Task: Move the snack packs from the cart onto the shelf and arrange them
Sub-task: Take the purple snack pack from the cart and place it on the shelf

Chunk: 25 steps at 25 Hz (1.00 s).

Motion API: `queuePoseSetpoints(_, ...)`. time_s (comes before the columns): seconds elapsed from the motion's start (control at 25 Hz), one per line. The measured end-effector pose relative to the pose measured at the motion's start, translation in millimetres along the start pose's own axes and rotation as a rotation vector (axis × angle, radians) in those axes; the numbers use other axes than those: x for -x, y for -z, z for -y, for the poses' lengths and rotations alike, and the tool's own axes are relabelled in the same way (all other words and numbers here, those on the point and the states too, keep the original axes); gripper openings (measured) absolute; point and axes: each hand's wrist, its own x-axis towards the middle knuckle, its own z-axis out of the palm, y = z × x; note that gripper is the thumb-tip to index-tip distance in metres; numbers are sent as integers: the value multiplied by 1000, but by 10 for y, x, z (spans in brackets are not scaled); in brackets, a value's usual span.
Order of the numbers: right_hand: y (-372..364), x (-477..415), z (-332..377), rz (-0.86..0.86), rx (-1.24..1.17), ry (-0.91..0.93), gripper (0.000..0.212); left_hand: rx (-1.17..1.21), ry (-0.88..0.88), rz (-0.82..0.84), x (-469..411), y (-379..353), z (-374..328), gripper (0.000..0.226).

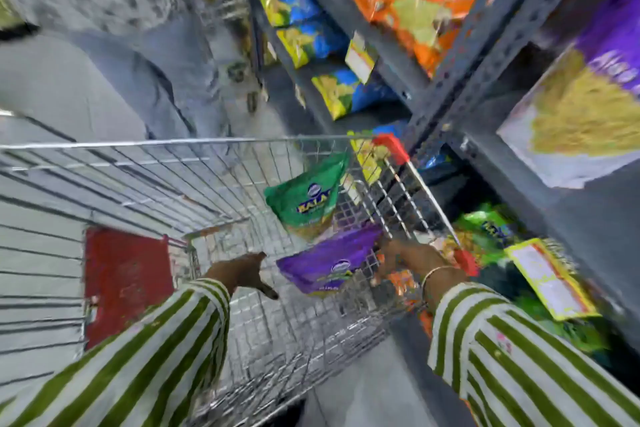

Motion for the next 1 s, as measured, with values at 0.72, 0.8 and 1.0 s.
queuePoseSetpoints(0.72, -392, -597, 116, 255, 62, 185, 76, 472, -119, -174, -214, -500, -399, 77)
queuePoseSetpoints(0.8, -211, -394, 147, 212, 19, 236, 70, 416, -162, -119, -91, -240, -568, 69)
queuePoseSetpoints(1.0, 451, 276, 134, 62, -116, 380, 112, 239, -356, -180, 403, 597, -1199, 84)
